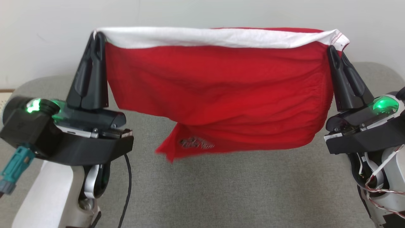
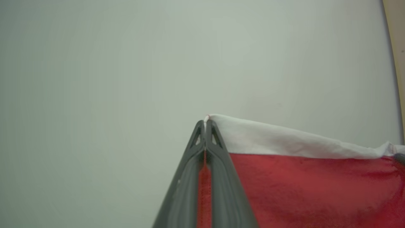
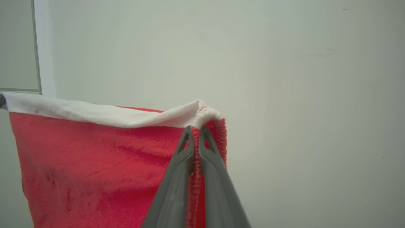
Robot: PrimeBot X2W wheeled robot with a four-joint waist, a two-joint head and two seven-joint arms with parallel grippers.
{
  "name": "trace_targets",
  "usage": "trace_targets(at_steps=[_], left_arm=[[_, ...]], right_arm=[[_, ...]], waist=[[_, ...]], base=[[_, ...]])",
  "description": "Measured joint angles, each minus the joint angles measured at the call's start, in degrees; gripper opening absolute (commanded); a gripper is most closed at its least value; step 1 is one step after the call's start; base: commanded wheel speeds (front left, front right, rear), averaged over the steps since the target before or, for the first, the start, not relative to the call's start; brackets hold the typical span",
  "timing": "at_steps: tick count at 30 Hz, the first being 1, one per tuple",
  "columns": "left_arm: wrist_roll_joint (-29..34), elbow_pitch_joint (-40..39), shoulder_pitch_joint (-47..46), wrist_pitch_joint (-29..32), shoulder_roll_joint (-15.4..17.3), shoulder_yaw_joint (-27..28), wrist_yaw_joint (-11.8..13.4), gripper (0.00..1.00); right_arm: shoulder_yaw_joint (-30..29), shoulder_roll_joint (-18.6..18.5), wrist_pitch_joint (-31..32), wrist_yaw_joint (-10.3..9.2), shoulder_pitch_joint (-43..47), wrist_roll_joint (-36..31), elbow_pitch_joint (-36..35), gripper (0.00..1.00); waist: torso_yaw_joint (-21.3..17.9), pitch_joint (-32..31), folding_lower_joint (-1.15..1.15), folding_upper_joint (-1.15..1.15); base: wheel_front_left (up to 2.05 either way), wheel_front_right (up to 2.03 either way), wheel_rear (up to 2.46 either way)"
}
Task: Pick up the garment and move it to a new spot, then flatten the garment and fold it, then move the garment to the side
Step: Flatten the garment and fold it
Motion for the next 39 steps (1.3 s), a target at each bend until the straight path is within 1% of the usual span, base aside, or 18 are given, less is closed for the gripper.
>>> trace_targets(at_steps=[5, 10, 12, 14, 18, 23, 26, 29, 33, 36, 39], left_arm=[[1.3, -2.7, -2.6, 2.0, 0.5, -0.6, 0.1, 0.00], [1.3, -3.3, -3.3, 4.0, 0.6, -1.3, 0.4, 0.00], [1.1, -2.7, -3.9, 4.6, 0.6, -1.5, -0.1, 0.00], [0.1, 0.1, -6.2, 5.0, 0.2, -1.7, -1.0, 0.00], [-2.0, 7.7, -12.1, 4.8, -0.6, -1.8, -3.7, 0.00], [-2.3, 21.0, -22.8, 3.6, -1.9, -2.0, -6.8, 0.00], [-2.2, 29.0, -29.9, 1.7, -2.9, -1.9, -8.3, 0.00], [-1.5, 37.0, -37.1, -0.8, -4.0, -2.0, -9.2, 0.00], [-0.6, 46.4, -45.4, -3.6, -5.4, -2.1, -10.6, 0.00], [-0.3, 52.7, -49.8, -4.7, -6.9, -1.8, -11.2, 0.00], [-0.2, 58.4, -52.0, -5.2, -8.0, -1.9, -12.3, 0.00]], right_arm=[[0.4, -0.5, 0.7, 0.00, -1.2, 0.0, -0.2, 0.00], [0.5, -0.4, 0.9, 0.00, -1.3, 0.5, 0.1, 0.00], [0.9, -0.3, 0.9, 0.00, -1.9, 1.1, 0.8, 0.00], [1.7, -0.7, 0.4, 0.00, -4.8, 1.8, 3.2, 0.00], [3.8, -1.5, -1.3, 0.00, -11.9, 2.9, 9.2, 0.00], [8.7, -1.6, -4.2, 0.00, -24.3, 4.2, 20.5, 0.00], [12.0, -0.9, -6.1, 0.00, -32.3, 4.6, 27.5, 0.00], [14.2, 0.8, -7.6, 0.00, -40.1, 4.8, 34.7, 0.00], [14.2, 4.1, -8.4, 0.00, -48.7, 5.0, 43.9, 0.00], [12.7, 6.3, -8.6, 0.00, -52.9, 3.3, 47.8, 0.00], [12.2, 8.2, -8.6, 0.00, -54.1, 2.2, 52.0, 0.00]], waist=[[-0.3, -1.7, 0.00, 0.00], [-0.6, -2.4, -0.01, 0.00], [-0.7, -2.0, -0.01, 0.00], [-0.8, -1.1, 0.00, 0.00], [-0.9, 0.7, 0.00, 0.00], [-1.1, 3.5, 0.01, 0.00], [-1.3, 5.5, 0.01, 0.00], [-1.3, 7.5, 0.02, 0.00], [-1.3, 10.4, 0.02, 0.00], [-1.2, 12.6, 0.02, 0.00], [-0.9, 14.7, 0.02, 0.01]], base=[[0.00, 0.00, 0.00], [0.00, 0.00, 0.00], [0.00, 0.00, 0.00], [0.00, 0.00, 0.00], [0.00, 0.00, 0.00], [0.00, 0.00, 0.00], [0.00, 0.00, 0.00], [0.00, 0.00, 0.00], [0.00, 0.00, 0.00], [0.00, 0.00, 0.00], [0.00, 0.00, 0.00]])
